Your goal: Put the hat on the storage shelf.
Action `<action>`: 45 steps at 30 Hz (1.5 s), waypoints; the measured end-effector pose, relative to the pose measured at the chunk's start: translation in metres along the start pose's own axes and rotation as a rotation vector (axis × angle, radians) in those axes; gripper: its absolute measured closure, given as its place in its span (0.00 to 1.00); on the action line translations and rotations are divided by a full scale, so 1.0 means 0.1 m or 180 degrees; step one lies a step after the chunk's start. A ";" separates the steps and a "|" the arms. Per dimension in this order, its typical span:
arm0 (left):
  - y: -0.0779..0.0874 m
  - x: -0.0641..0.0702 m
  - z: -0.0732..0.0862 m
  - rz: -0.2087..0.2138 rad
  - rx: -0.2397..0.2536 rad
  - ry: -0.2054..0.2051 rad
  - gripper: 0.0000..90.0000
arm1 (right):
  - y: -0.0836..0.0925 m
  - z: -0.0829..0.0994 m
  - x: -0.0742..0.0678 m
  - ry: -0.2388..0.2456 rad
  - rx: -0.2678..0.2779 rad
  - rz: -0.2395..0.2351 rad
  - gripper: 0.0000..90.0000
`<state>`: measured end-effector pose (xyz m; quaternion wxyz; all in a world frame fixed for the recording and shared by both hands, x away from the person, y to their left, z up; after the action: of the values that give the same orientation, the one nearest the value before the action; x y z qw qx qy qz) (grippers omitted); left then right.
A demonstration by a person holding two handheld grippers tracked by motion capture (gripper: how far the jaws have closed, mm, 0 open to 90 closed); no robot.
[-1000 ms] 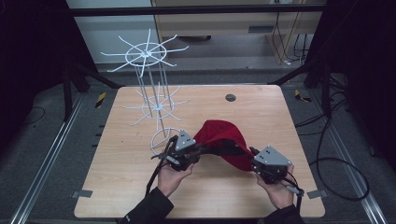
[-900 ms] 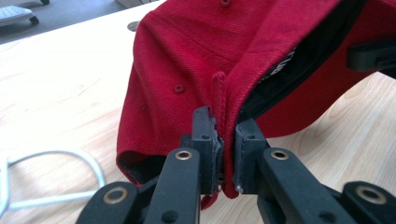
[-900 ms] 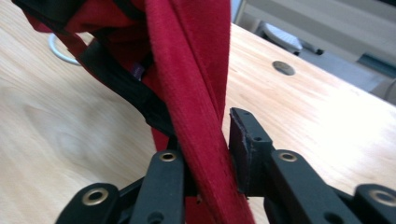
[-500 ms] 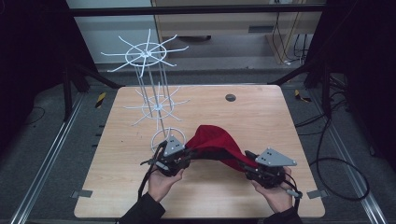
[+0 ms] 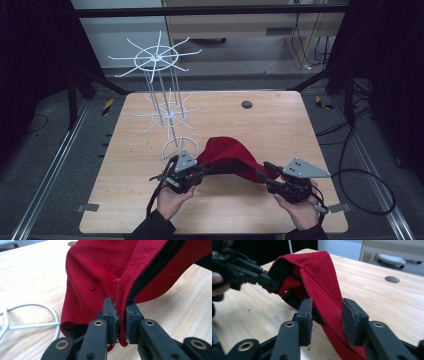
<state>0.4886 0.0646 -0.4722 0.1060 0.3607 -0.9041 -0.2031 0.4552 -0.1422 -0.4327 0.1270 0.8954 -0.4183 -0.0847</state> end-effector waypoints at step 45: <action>0.06 0.00 0.64 0.0035 -0.0425 -0.0182 0.90 | -0.25 0.79 -0.21 -0.0267 -0.0825 -0.0301 0.97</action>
<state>0.4631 0.0871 -0.5265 0.1051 0.3418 -0.8932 -0.2726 0.4395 -0.1227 -0.5147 0.2198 0.8859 -0.3661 -0.1813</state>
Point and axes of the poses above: each handheld gripper's, and its own axes: y roughly backward along the jaws, z roughly out of its underside, x roughly to its right, the point moved 9 cm from there along -y, roughly forward along the jaws, and after that the axes turned 6 degrees about x, right-handed, at the moved point
